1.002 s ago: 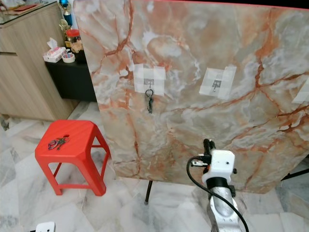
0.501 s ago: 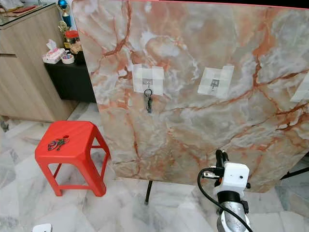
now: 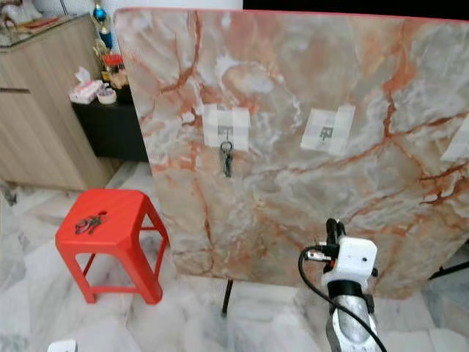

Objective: Hang keys on a hook

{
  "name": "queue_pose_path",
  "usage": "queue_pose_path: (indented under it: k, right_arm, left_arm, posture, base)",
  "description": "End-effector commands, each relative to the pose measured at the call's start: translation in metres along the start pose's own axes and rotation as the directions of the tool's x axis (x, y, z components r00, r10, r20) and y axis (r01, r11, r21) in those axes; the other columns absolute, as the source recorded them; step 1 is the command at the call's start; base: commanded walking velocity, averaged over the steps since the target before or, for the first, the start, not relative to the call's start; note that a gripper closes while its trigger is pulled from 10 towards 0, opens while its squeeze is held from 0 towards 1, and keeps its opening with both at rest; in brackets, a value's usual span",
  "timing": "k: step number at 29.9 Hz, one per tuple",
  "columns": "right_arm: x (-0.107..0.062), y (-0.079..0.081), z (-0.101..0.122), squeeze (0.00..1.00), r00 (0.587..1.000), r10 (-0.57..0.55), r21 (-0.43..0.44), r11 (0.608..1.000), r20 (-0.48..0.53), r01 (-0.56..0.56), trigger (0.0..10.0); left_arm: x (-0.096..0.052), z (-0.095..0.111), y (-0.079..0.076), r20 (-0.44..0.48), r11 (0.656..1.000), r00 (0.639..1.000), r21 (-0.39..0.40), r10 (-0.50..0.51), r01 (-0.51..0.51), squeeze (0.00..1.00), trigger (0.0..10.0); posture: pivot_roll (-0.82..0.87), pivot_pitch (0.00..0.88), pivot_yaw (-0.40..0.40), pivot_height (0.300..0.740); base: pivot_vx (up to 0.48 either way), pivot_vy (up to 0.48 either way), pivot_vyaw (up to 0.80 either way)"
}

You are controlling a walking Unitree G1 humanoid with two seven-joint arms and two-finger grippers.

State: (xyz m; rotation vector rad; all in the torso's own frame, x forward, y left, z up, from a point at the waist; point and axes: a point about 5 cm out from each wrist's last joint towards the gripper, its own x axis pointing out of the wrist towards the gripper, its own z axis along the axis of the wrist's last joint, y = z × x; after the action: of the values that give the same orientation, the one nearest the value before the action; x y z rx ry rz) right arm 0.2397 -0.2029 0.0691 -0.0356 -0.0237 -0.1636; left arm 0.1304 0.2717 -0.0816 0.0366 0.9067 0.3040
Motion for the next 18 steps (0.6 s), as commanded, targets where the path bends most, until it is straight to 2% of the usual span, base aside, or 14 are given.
queue_pose_path:
  k: [1,8,18]
  right_arm:
    - [0.0041,0.0019,0.0017,0.0,1.0,-0.003,0.007,1.0,-0.002,0.003,10.0]
    - [0.0059,0.0021,0.0031,0.0,1.0,-0.003,0.007,1.0,0.001,0.003,10.0]
    - [0.0054,0.0047,0.0039,0.0,1.0,-0.014,0.016,1.0,0.001,0.014,10.0]
  left_arm:
    - [0.0004,-0.0003,0.0016,-0.019,1.0,1.0,0.007,-0.001,0.001,0.0,10.0]
    - [0.0008,0.0009,0.0,-0.013,1.0,1.0,0.003,-0.008,0.008,0.0,10.0]
    - [0.0003,-0.0014,-0.0043,-0.013,1.0,1.0,0.003,-0.015,0.015,0.0,10.0]
  posture:
    - [-0.01,0.0,-0.024,0.74]
    - [-0.01,0.0,-0.028,0.74]
    - [-0.01,0.0,-0.03,0.74]
  base:
    - [0.292,0.0,0.0]
    - [0.296,0.0,0.0]
    - [0.0,0.0,0.0]
